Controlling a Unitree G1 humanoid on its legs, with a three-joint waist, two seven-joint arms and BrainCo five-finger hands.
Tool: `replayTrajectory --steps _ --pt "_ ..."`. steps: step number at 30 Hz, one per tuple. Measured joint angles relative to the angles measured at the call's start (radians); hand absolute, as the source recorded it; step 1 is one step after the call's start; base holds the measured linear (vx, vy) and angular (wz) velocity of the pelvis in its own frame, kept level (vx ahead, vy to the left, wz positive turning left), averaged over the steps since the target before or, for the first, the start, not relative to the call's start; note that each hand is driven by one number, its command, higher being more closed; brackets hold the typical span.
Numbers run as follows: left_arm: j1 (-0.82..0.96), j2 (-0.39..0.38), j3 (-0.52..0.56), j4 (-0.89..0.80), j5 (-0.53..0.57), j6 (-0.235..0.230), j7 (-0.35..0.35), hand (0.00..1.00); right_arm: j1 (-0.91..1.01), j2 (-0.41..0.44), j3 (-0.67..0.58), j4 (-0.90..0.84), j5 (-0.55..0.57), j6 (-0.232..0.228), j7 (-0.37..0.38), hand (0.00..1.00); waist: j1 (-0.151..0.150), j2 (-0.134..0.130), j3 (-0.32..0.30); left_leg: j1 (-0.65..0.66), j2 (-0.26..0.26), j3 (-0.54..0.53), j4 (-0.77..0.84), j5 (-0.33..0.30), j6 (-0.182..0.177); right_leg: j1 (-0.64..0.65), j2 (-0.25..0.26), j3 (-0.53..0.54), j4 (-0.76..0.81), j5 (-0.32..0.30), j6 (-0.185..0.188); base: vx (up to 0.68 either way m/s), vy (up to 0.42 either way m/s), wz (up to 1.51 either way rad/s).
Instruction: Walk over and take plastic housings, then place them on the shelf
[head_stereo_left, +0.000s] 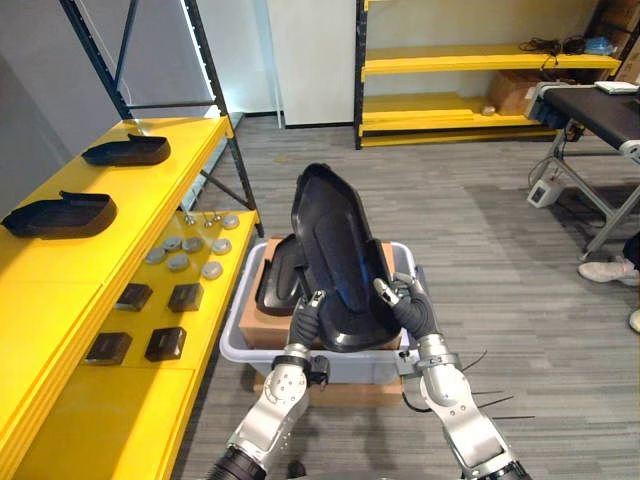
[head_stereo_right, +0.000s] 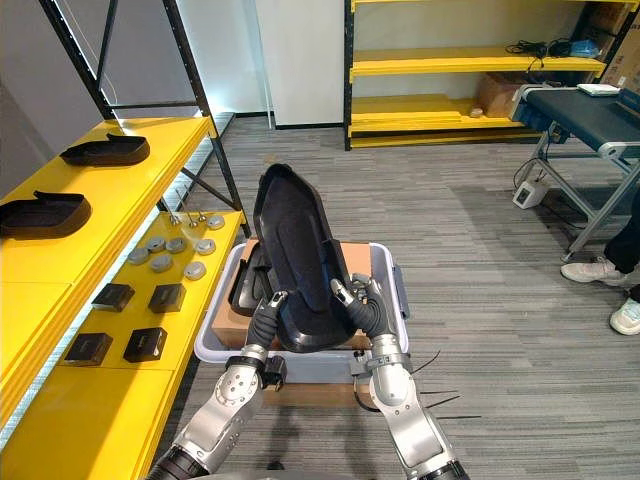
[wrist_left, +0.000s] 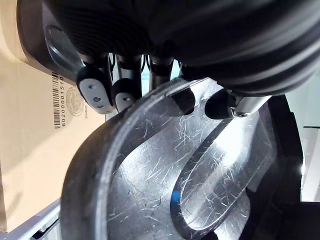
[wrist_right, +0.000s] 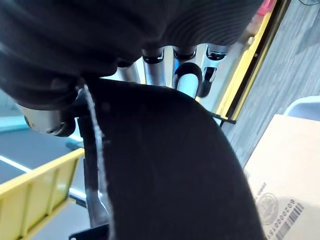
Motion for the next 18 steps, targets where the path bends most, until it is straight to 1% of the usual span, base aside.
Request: replayTrajectory --steps 4,7,8,9,10,11,12,13,15,16,17,18 --pt "0.0 -0.014 0.011 -0.001 0.001 0.001 -0.004 1.0 0.0 0.028 -0.024 -0.002 0.001 -0.021 0.001 0.0 -0.001 -0.001 0.0 0.0 -0.001 0.0 0.0 0.0 0.0 -0.004 -0.001 0.0 0.004 -0.003 0.0 0.0 0.0 0.0" --pt "0.0 -0.016 0.021 -0.001 0.004 0.015 -0.019 1.0 -0.002 0.039 -0.043 -0.003 0.05 -0.035 0.008 0.0 -0.001 -0.001 0.001 0.0 -0.001 0.0 0.0 0.0 0.0 -0.009 -0.001 0.0 0.013 -0.007 0.004 0.0 0.0 0.0" --pt "0.0 -0.019 0.023 0.0 0.03 0.023 -0.021 1.0 -0.008 0.039 -0.059 -0.004 0.141 -0.062 0.041 0.0 0.0 -0.002 0.001 0.0 -0.002 0.0 0.0 0.0 0.0 -0.009 -0.001 0.0 0.013 -0.007 0.004 0.0 0.0 0.0" --pt "0.0 -0.022 0.026 0.003 0.04 0.026 -0.021 1.0 -0.014 0.04 -0.069 -0.009 0.179 -0.071 0.052 0.0 0.0 -0.003 0.001 0.0 -0.002 0.0 0.0 0.0 0.0 -0.009 -0.001 0.0 0.013 -0.007 0.004 0.0 0.0 0.0" --pt "0.0 -0.023 0.031 0.009 0.055 0.033 -0.022 1.0 -0.031 0.039 -0.091 -0.037 0.242 -0.085 0.071 0.0 0.0 -0.003 0.002 0.0 -0.004 0.0 0.0 0.001 0.001 -0.008 -0.001 0.0 0.014 -0.007 0.004 0.0 0.0 0.0" --pt "0.0 -0.023 0.032 0.015 0.082 0.042 -0.023 1.0 -0.053 0.039 -0.115 -0.074 0.314 -0.119 0.093 0.0 0.0 -0.003 0.002 0.0 -0.005 0.0 0.0 0.002 0.002 -0.009 -0.001 0.0 0.015 -0.007 0.004 0.0 0.0 0.0" --pt "0.0 -0.023 0.032 0.02 0.092 0.046 -0.025 1.0 -0.067 0.039 -0.126 -0.094 0.351 -0.138 0.101 0.0 -0.001 -0.003 0.002 0.0 -0.006 0.0 0.0 0.002 0.002 -0.01 -0.002 0.0 0.015 -0.008 0.005 0.0 0.0 0.0" --pt "0.0 -0.023 0.033 0.027 0.113 0.054 -0.036 1.0 -0.099 0.047 -0.157 -0.14 0.417 -0.173 0.114 0.0 -0.001 -0.005 0.003 0.001 -0.007 0.0 0.0 0.001 0.002 -0.01 -0.003 0.0 0.015 -0.01 0.008 0.0 0.0 0.0" --pt "0.001 -0.023 0.033 0.033 0.134 0.065 -0.047 1.0 -0.146 0.056 -0.216 -0.205 0.479 -0.232 0.112 0.0 -0.001 -0.011 0.003 0.004 -0.009 0.0 0.0 0.001 0.002 -0.009 -0.005 -0.001 0.015 -0.012 0.011 0.0 0.0 0.0" --pt "0.001 -0.023 0.034 0.033 0.137 0.065 -0.046 1.0 -0.155 0.061 -0.238 -0.218 0.488 -0.245 0.111 0.0 -0.001 -0.014 0.003 0.004 -0.009 0.0 0.0 0.001 0.003 -0.009 -0.005 -0.001 0.016 -0.013 0.011 0.0 0.0 0.0" --pt "0.001 -0.031 0.056 0.033 0.141 0.065 -0.046 1.0 -0.169 0.059 -0.312 -0.246 0.508 -0.271 0.091 0.0 -0.002 -0.022 0.003 0.004 -0.011 0.0 0.0 0.003 0.006 -0.009 -0.006 -0.001 0.016 -0.014 0.011 0.0 0.0 0.0" --pt "0.001 -0.033 0.062 0.033 0.141 0.065 -0.045 1.0 -0.17 0.057 -0.329 -0.249 0.51 -0.274 0.088 0.0 -0.002 -0.023 0.003 0.004 -0.011 0.0 0.0 0.003 0.006 -0.009 -0.007 -0.001 0.016 -0.014 0.012 0.0 0.0 0.0"
